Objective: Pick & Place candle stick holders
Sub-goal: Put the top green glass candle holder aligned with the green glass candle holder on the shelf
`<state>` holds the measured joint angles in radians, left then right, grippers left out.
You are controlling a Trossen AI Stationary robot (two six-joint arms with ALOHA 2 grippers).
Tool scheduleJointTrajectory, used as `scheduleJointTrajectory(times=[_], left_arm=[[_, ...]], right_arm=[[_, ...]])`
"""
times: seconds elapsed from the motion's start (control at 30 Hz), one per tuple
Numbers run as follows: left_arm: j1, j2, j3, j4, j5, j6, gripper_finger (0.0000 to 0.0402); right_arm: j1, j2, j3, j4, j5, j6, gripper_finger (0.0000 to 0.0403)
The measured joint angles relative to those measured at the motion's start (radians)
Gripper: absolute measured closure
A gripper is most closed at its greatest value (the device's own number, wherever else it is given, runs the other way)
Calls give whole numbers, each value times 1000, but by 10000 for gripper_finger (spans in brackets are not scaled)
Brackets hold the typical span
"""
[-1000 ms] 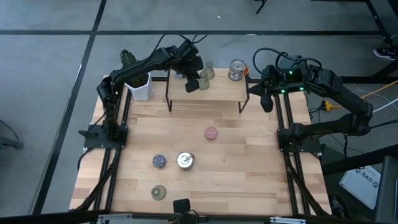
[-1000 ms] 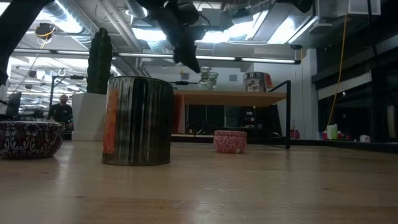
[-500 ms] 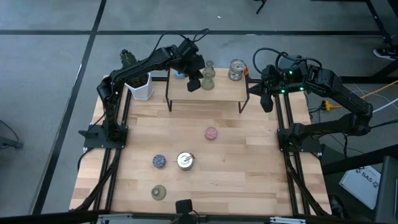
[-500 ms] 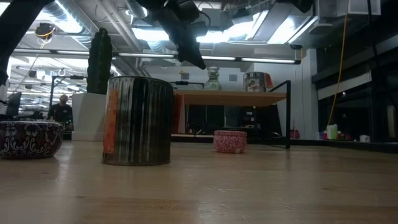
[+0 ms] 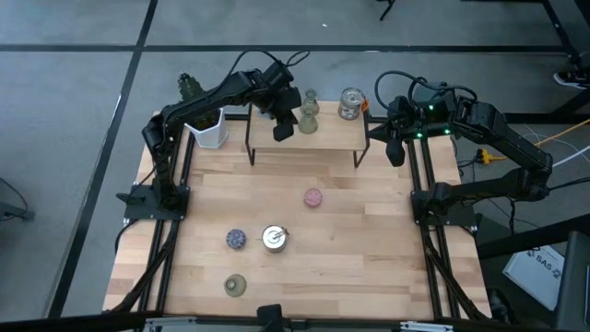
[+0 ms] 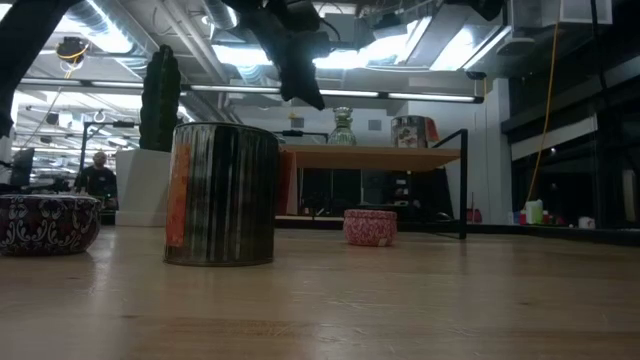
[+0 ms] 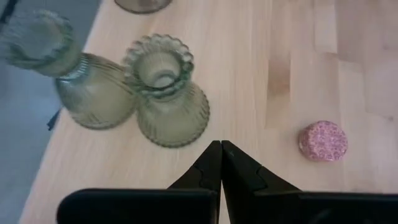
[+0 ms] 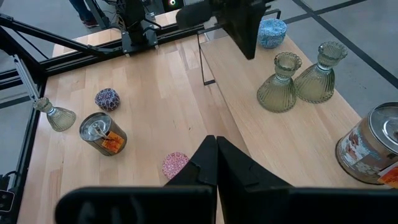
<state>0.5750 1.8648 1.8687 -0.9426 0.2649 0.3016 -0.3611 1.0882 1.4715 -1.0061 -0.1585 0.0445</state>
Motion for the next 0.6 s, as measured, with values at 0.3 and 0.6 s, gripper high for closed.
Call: scheduleJointTrajectory(times=[0.3,0.6], left_arm=[[-19,-3,0,3,168,15,400],[-78,4,0,52,151,112,400]], right_arm=[[0,0,0,0,0,0,402],[0,0,0,0,0,0,402]])
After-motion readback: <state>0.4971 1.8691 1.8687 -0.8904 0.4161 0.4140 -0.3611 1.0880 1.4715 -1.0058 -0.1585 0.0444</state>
